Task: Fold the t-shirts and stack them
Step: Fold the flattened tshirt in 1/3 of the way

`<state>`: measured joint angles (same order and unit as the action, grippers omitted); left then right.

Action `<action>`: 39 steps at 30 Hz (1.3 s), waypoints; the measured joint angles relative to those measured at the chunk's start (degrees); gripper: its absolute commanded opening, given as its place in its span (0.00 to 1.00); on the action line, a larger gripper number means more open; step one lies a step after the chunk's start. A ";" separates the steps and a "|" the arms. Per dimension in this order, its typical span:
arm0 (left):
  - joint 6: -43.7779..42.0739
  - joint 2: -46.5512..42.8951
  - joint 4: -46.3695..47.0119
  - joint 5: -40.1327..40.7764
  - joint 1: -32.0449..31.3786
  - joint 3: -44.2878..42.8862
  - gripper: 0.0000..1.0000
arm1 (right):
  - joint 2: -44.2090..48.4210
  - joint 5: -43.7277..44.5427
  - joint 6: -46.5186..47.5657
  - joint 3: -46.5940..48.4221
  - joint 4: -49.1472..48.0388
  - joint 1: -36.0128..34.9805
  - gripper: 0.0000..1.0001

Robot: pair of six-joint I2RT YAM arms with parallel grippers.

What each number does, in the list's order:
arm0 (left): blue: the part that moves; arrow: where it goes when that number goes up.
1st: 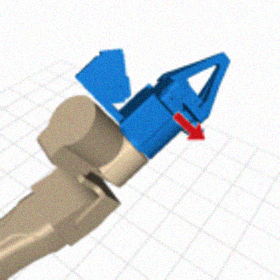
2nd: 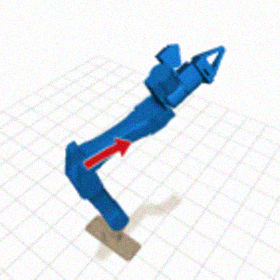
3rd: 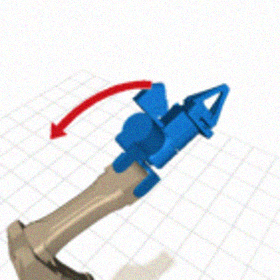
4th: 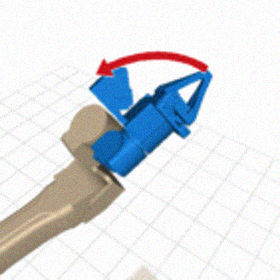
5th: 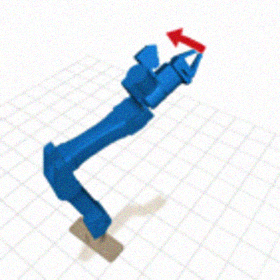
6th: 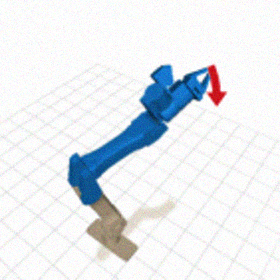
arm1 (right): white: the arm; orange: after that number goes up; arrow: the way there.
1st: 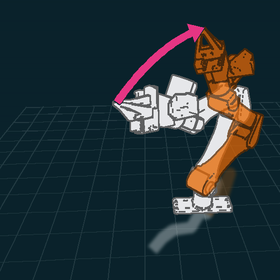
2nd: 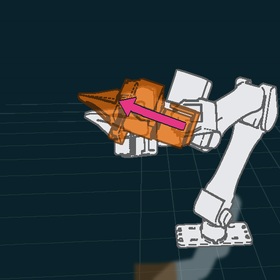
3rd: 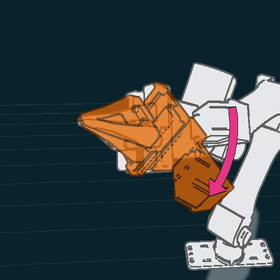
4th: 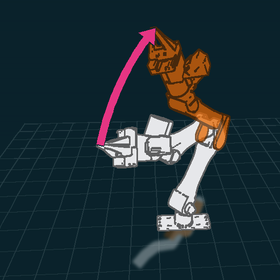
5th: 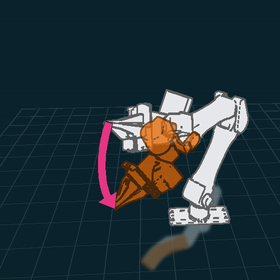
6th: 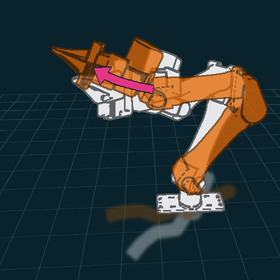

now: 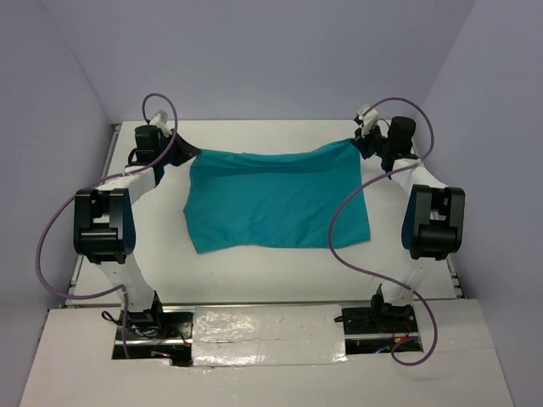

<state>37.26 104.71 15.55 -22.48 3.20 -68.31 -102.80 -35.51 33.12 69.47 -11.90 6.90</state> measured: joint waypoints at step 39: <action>-3.82 -6.86 -0.87 0.37 -0.02 5.51 0.00 | 1.95 1.46 26.60 -12.79 -17.75 -0.48 0.00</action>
<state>33.43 97.84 14.68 -22.11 3.18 -62.81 -100.86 -34.04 59.72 56.69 -29.65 6.42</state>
